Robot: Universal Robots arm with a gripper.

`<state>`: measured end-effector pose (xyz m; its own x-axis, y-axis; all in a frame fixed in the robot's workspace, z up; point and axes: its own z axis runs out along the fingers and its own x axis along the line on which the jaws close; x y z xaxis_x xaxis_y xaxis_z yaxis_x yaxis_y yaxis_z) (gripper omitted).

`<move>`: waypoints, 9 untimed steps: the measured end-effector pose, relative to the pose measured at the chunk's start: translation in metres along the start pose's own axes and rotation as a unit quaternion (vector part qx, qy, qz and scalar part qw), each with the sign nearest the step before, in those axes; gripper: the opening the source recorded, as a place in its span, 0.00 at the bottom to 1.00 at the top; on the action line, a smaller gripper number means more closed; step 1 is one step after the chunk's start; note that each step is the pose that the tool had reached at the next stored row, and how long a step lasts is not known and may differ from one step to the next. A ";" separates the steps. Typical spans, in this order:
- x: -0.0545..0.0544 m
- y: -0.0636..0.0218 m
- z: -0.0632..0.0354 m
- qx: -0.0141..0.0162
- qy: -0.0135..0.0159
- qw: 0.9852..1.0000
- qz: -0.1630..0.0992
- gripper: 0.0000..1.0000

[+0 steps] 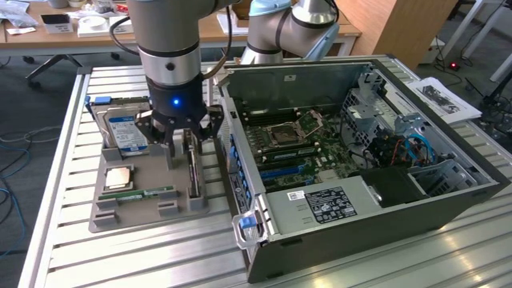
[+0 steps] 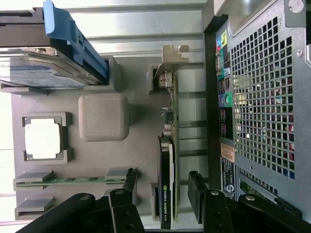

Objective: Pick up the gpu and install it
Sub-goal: 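Pick up the gpu and move the gpu toward the slot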

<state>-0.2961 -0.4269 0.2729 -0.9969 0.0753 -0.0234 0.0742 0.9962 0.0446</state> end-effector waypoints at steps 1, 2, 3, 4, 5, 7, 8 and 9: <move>0.000 -0.0001 0.0017 0.000 0.000 1.000 0.000 0.55; 0.000 -0.0001 0.0030 0.000 0.000 1.000 0.000 0.55; 0.000 -0.0002 0.0042 0.000 0.000 1.000 0.000 0.55; 0.000 -0.0002 0.0053 0.000 0.000 1.000 0.000 0.55; 0.000 -0.0003 0.0066 0.000 0.000 1.000 0.000 0.55; 0.000 -0.0004 0.0096 0.000 0.000 1.000 0.000 0.55; 0.000 -0.0005 0.0109 0.000 0.000 1.000 0.000 0.55; 0.000 -0.0005 0.0123 0.000 0.000 1.000 0.000 0.55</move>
<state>-0.2960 -0.4269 0.2606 -0.9969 0.0753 -0.0234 0.0742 0.9962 0.0446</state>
